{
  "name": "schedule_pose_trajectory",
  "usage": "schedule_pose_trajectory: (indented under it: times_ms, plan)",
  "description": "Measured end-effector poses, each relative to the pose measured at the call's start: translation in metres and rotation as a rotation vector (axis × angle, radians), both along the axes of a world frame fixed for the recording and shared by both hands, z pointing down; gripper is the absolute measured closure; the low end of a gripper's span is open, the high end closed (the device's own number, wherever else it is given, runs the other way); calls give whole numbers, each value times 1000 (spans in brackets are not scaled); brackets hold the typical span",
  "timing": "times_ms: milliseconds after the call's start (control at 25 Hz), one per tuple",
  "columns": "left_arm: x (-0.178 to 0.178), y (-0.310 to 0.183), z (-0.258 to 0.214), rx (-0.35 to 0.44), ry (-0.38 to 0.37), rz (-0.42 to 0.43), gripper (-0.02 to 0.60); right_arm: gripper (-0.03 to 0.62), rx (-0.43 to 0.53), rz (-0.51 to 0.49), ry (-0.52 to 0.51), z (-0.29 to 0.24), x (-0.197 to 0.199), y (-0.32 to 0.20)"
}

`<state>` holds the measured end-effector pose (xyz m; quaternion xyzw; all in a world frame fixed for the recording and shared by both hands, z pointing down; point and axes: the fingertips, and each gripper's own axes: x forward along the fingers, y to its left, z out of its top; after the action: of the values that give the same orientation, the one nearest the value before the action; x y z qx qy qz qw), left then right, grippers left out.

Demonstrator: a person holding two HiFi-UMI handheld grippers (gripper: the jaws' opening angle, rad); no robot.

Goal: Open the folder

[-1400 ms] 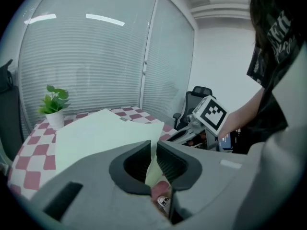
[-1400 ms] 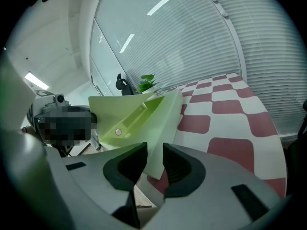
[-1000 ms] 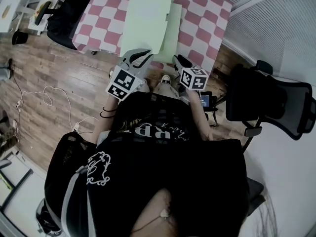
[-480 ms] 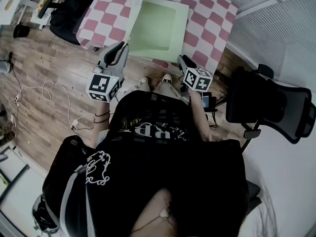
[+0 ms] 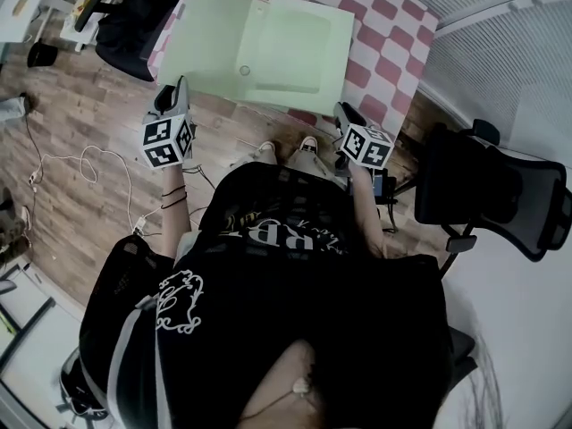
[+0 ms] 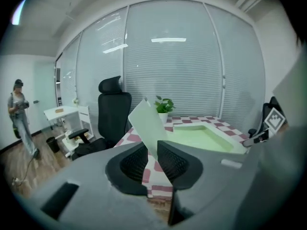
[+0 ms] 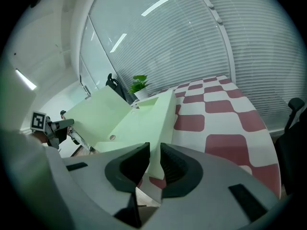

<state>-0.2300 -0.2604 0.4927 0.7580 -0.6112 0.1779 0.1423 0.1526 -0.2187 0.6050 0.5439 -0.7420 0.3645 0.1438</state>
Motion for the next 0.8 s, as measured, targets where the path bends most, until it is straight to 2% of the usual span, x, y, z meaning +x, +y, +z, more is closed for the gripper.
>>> schedule_pose_trajectory:
  times_ms: [160,360,640,800]
  plan:
    - [-43,-7,38,-93,63,-91,503,530,-9,49,-9,0,1,0]
    - [-76,-12,87,-206,102,-128,475,539,-4,93,7,-1,-1,0]
    - [-95,-17,152,-347,167,-168,453,546,-2,135,39,0,-1,1]
    - [-97,-19,174,-414,177,-182,445,549,-3,154,54,0,0,1]
